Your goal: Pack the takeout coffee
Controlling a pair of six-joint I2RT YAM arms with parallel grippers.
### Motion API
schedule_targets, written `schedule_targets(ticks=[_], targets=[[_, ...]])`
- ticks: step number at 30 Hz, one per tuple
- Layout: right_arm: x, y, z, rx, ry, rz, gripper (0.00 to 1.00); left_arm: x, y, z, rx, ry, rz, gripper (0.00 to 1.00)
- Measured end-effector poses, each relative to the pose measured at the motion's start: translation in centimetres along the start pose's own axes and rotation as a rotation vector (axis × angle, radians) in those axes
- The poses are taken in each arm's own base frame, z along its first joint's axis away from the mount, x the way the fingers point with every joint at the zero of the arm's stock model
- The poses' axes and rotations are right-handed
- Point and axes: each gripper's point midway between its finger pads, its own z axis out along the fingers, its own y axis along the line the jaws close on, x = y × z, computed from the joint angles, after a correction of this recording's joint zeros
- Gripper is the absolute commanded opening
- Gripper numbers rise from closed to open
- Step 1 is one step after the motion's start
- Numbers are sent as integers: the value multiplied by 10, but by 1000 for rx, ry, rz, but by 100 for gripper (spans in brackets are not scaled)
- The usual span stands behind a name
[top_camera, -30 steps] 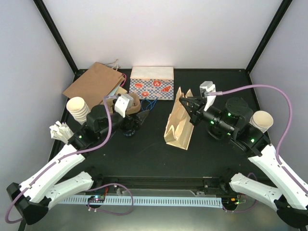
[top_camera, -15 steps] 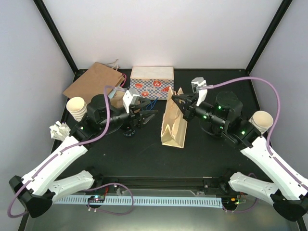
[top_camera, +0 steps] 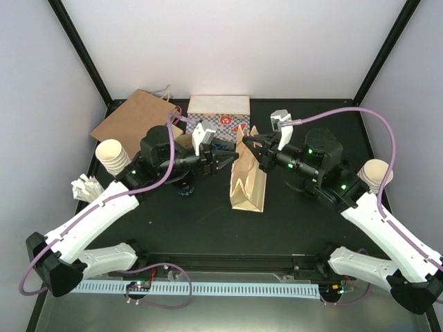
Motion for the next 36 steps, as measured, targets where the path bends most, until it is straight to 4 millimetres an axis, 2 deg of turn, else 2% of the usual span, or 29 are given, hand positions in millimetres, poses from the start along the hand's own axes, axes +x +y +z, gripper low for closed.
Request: schedule_targets(ticks=[5,15,18,21,23,28,32,36], targets=[[2,0,3,-9,8,11,2,2,-1,10,27,17,-4,35],[2,3,6,-25,9,21,2,8,5,23,36,41,-18,30],[1,3,6,-29,6,21,2,9,6,28,44,48,-24,23],[1,3,6,-29,6,23,3,14,6,33,52,58,-31,9],[1,3,6,-28,7,23,9,14,6,33,50,60,-32,2],[1,0,4,-7,5,15,21,10,19,29,-33,43,-27,2],[-2,-5,-6,38,-10,-5,21,1,33,14,-112,16,-40,1],[-8,-6,-21,74,-41,-20,21,-8,40,2,-153,-9,-51,1]])
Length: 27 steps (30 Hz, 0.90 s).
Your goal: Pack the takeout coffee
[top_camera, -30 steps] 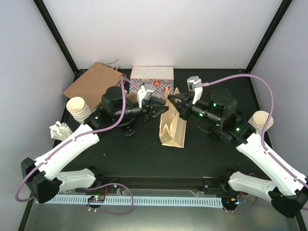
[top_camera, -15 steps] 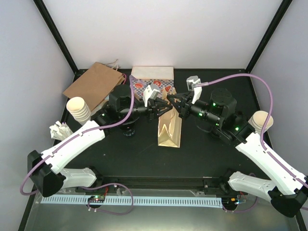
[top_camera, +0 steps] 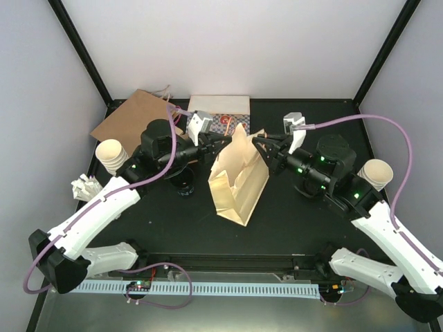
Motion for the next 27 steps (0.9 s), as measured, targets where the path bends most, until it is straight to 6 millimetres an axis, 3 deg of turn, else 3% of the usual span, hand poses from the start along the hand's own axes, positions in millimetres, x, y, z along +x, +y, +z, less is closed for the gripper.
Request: schedule_targets(ticks=[6,15,21,27], targets=[[6,-18,-14,111,13,-6,21,-9,-1,-4,-13,-7,-8,2],[42,-61,-29,341,146,-15,23,-35,0,-9,-32,-36,14,1],[54,-65,-41,358,175,-23,40,-42,14,0,-57,-12,34,2],[68,-61,-43,321,210,-36,44,-31,14,8,-11,23,40,2]])
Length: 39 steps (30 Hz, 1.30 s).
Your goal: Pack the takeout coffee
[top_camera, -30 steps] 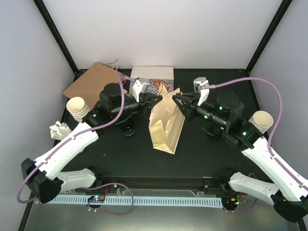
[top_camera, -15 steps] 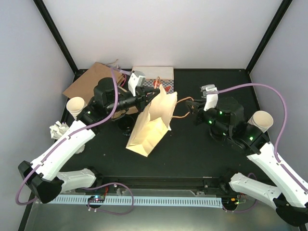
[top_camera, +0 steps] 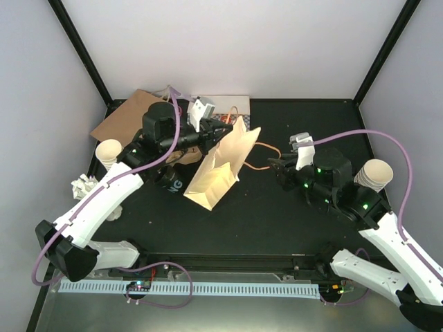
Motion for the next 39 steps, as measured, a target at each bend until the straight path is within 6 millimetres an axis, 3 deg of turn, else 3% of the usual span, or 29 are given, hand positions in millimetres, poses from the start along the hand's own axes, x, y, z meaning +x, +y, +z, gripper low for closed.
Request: schedule_targets(ticks=[6,14,27,34,39], targets=[[6,2,1,-12,24,-24,46,14,-6,6,72,26,-18,2],[-4,3,-7,-9,13,-59,52,11,-16,7,133,18,-26,1],[-28,8,-22,-7,-22,-109,76,25,-21,9,180,44,-35,2],[-51,9,-28,21,-55,-140,78,37,-22,11,196,69,-50,1],[-82,17,-38,18,-107,-171,78,38,-24,11,208,73,-50,2]])
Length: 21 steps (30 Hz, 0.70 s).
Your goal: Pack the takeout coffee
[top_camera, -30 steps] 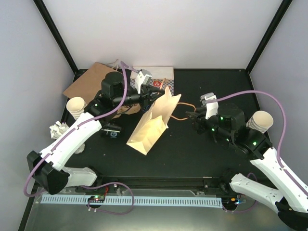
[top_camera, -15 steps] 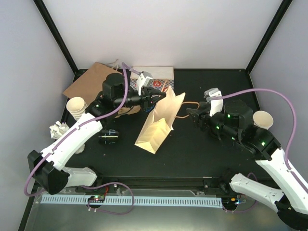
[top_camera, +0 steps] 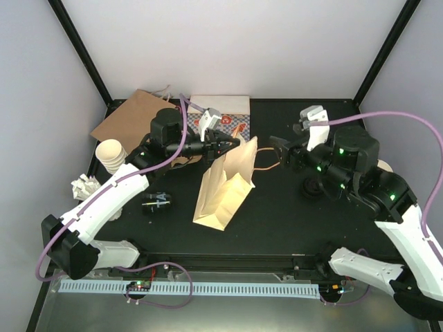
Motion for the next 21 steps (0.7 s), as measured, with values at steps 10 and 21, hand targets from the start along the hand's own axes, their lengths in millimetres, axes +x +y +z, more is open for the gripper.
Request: schedule_targets(ticks=[10,21], targets=[[-36,20,27,-65,46,-31,72,1,-3,1,12,5,6,2],[34,31,74,-128,316,-40,60,2,-2,1,10,10,18,2]])
